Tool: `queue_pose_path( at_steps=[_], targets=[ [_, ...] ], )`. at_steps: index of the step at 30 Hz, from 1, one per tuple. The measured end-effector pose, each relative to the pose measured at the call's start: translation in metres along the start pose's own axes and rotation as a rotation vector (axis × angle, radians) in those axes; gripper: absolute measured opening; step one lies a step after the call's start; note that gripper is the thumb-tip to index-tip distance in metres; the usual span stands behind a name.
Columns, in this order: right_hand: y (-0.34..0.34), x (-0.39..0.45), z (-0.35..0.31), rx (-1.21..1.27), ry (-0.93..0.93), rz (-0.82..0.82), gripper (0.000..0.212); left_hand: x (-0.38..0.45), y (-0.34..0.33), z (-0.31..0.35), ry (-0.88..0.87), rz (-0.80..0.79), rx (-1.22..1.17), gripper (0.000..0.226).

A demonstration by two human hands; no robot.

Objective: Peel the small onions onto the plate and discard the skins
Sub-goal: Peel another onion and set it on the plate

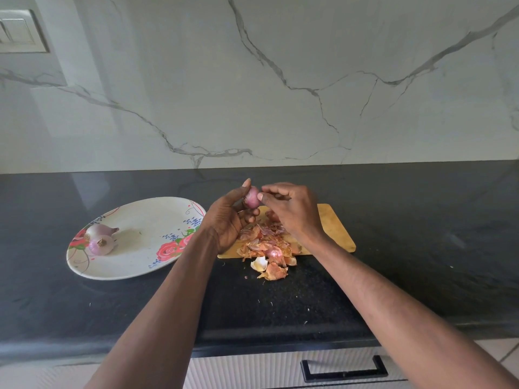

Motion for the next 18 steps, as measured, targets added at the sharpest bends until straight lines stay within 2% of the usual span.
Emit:
queue_pose_path(
  at_steps=[8,12,18],
  targets=[
    [0.0005,-0.0015,0.0046,0.035,-0.008,-0.004,0.007,0.0,-0.0002,-0.001,-0.009,0.025,0.028,0.023],
    [-0.0001,-0.0031,0.0047,0.041,-0.002,0.007,0.003,-0.0004,-0.0003,-0.0013,-0.011,0.023,0.049,0.03],
    [-0.0012,-0.0048,0.007,0.013,-0.025,0.022,0.008,0.0001,-0.0018,-0.004,0.003,0.006,0.075,0.019]
  ],
)
Point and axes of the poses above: each hand's wrist, its own x-axis towards the middle knuckle, its own y-axis out of the back of the hand, z = x × y, the point moved 7 cm from there along x, towards the middle knuckle, and after that the axes turned 13 degrees about x, right-handed, at the moved point
